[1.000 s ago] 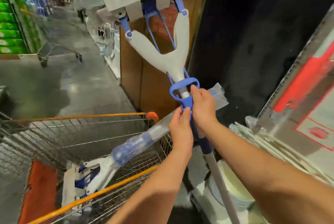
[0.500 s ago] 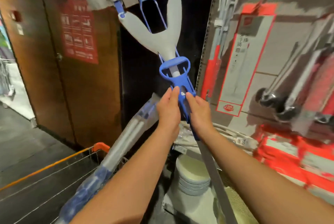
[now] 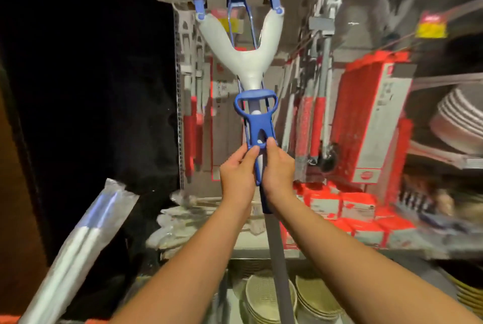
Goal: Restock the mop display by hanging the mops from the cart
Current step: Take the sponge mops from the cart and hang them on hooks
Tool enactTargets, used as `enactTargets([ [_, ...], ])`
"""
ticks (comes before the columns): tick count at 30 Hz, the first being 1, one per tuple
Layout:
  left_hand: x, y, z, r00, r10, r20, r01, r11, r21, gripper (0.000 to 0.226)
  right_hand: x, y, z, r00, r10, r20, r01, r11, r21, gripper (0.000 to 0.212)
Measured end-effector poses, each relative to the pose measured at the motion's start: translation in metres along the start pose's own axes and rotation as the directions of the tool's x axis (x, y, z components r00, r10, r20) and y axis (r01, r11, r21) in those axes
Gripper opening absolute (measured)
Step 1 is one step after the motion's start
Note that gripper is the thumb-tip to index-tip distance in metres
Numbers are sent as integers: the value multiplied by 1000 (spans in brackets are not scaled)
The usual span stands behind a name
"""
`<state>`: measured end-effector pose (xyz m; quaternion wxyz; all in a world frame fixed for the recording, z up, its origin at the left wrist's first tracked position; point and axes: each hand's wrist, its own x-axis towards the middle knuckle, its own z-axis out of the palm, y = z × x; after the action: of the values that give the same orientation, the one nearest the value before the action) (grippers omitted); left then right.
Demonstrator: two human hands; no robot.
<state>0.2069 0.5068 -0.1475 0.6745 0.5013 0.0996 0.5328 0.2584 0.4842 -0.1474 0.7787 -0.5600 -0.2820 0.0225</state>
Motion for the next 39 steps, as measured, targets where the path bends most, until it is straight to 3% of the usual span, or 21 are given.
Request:
enactTargets([
  [7, -3, -22, 104, 985, -65, 163, 94, 979, -179, 29, 50, -32, -87, 977, -134, -168, 125, 990, -63, 42],
  [14, -11, -49, 196, 975, -29, 220, 68, 983, -172, 28, 98, -52, -166, 947, -180, -268, 159, 982, -100, 42],
  [19, -9, -72, 264, 969, -18, 245, 53, 989, -136, 22, 145, -58, -226, 954, -153, -259, 154, 988, -17, 37],
  [30, -14, -123, 417, 959, 34, 282, 9, 988, -151, 25, 235, -92, -362, 947, -240, -213, 229, 971, -76, 35],
  [39, 14, -132, 493, 941, 79, 328, -31, 988, -149, 25, 307, -110, -401, 932, -273, -237, 267, 962, -57, 38],
])
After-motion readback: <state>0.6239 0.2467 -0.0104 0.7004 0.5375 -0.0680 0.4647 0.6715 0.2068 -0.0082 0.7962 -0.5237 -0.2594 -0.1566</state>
